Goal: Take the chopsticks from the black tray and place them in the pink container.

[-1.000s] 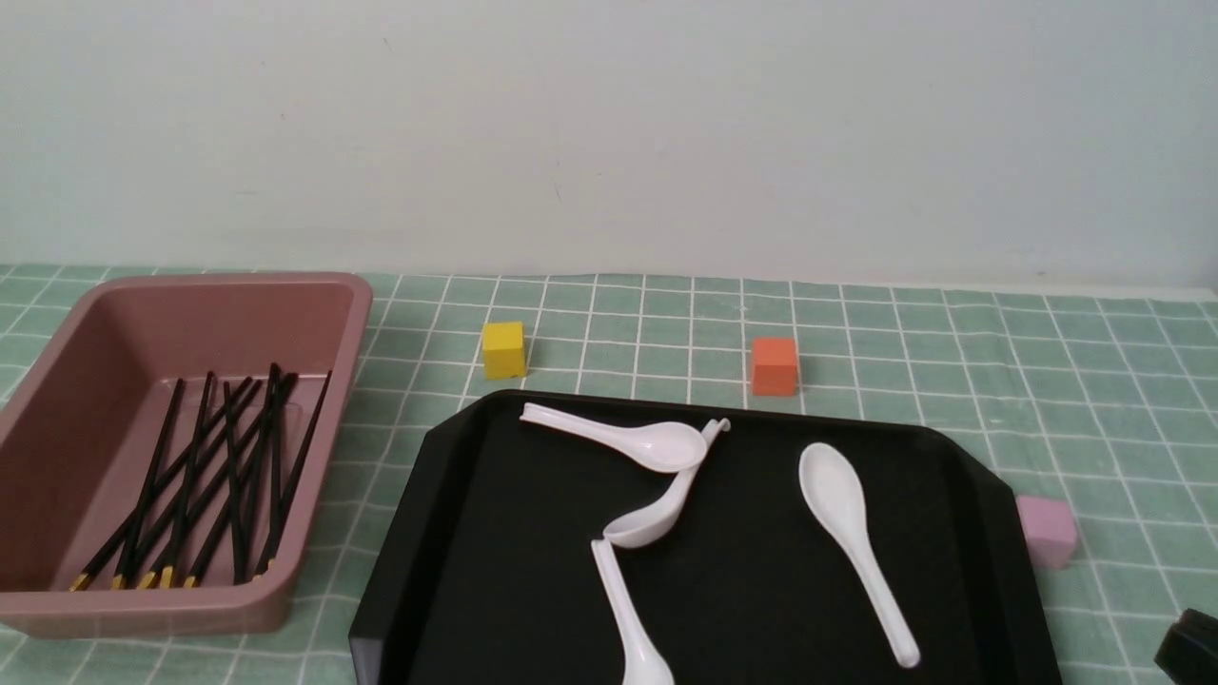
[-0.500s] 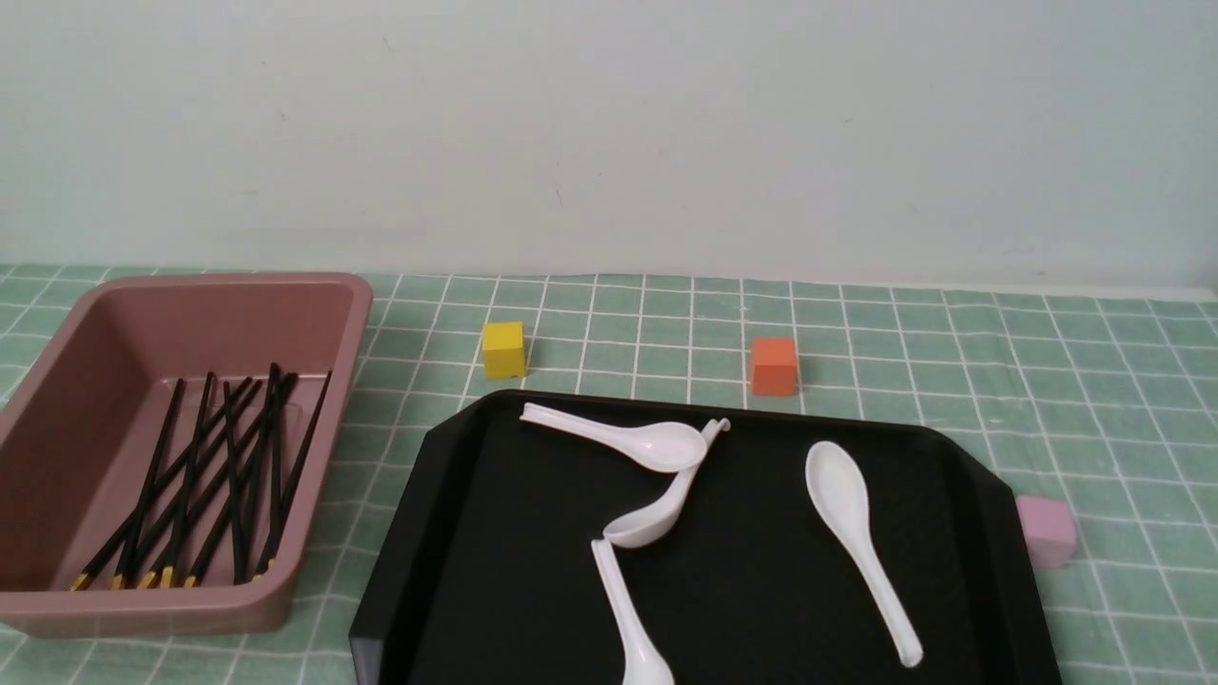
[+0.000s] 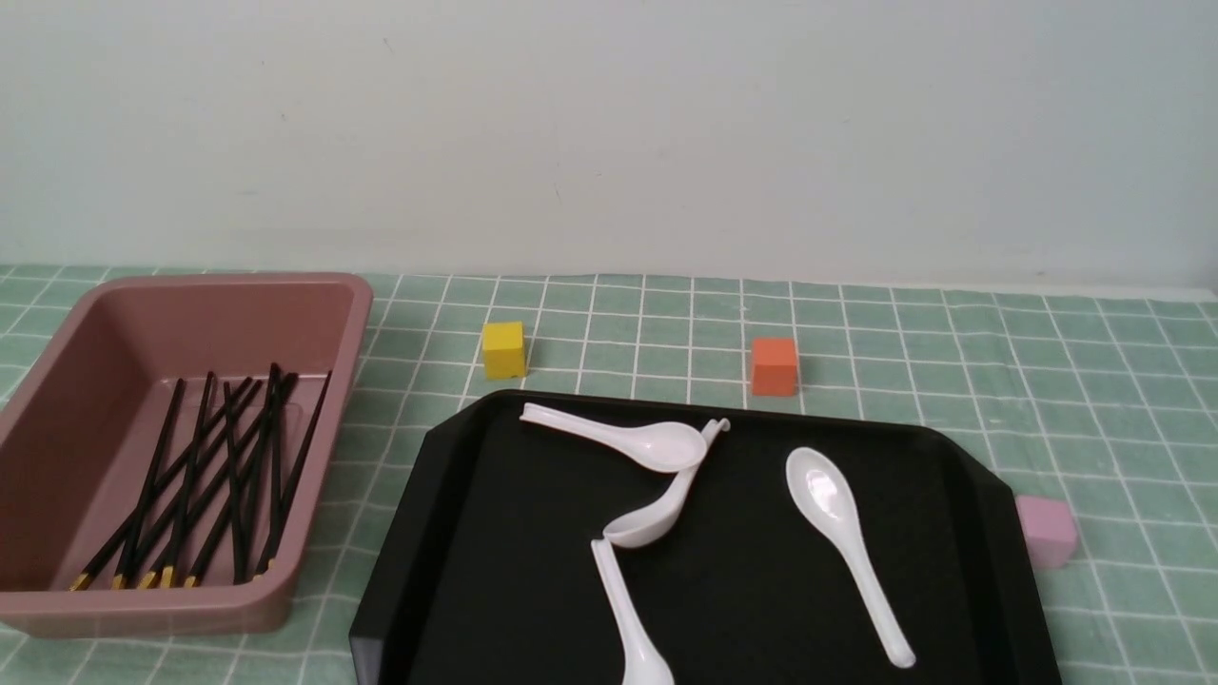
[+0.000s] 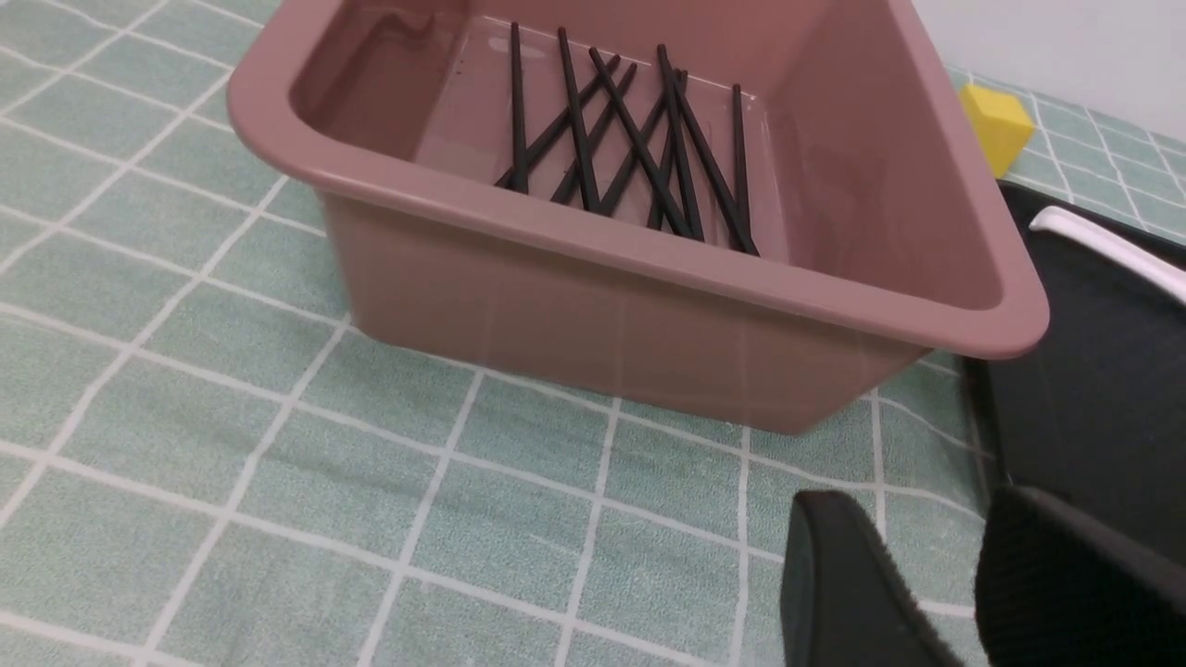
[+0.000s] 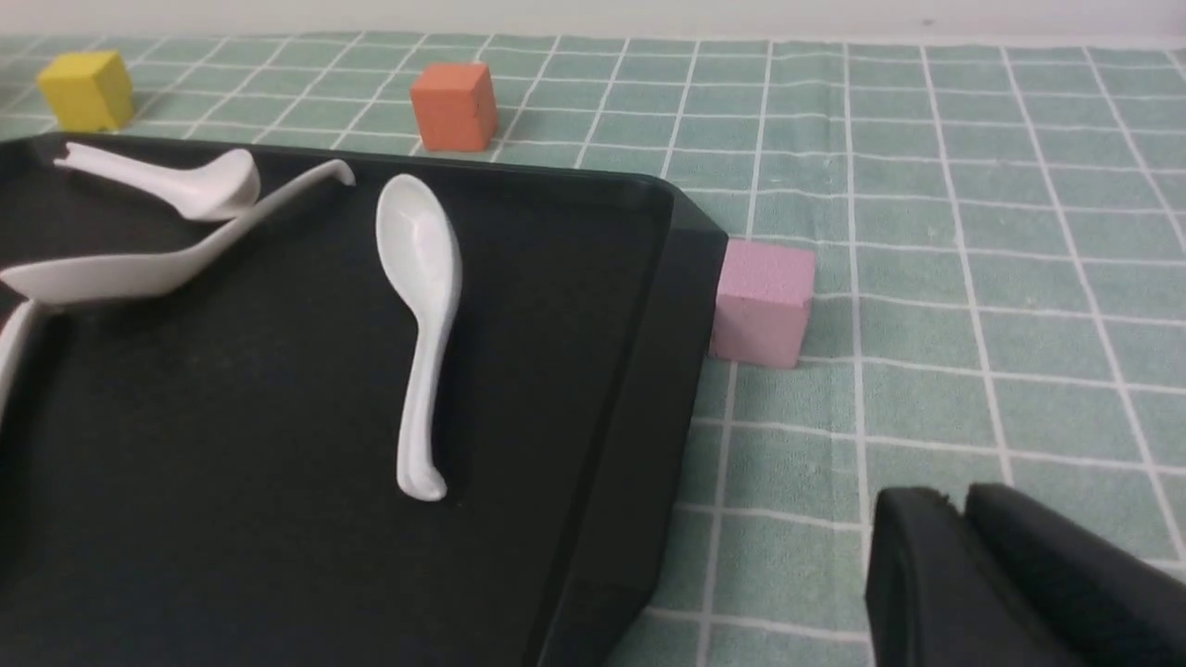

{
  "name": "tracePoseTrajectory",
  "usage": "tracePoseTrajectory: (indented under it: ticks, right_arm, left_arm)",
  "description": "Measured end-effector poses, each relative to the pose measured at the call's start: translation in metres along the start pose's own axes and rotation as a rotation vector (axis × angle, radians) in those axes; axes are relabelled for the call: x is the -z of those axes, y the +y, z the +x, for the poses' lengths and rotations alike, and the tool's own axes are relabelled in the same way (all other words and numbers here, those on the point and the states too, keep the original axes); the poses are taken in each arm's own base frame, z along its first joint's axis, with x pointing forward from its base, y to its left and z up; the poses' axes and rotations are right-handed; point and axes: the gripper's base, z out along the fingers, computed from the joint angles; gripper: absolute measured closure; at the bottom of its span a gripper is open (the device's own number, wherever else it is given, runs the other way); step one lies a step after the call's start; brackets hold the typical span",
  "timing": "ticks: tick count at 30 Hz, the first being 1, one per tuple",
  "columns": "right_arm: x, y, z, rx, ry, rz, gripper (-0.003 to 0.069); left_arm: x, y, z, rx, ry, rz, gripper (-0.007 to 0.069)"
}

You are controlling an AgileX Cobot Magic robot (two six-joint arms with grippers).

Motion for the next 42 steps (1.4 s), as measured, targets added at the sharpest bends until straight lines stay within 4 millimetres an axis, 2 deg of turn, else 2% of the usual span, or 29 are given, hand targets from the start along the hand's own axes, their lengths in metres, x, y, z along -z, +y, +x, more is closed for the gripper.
tracePoseTrajectory:
  ticks: [42]
  right_arm:
    - [0.0000, 0.0000, 0.0001, 0.003, 0.001, 0.000, 0.0526]
  left_arm:
    - [0.0000, 0.0000, 0.0000, 0.000, 0.000, 0.000, 0.0386]
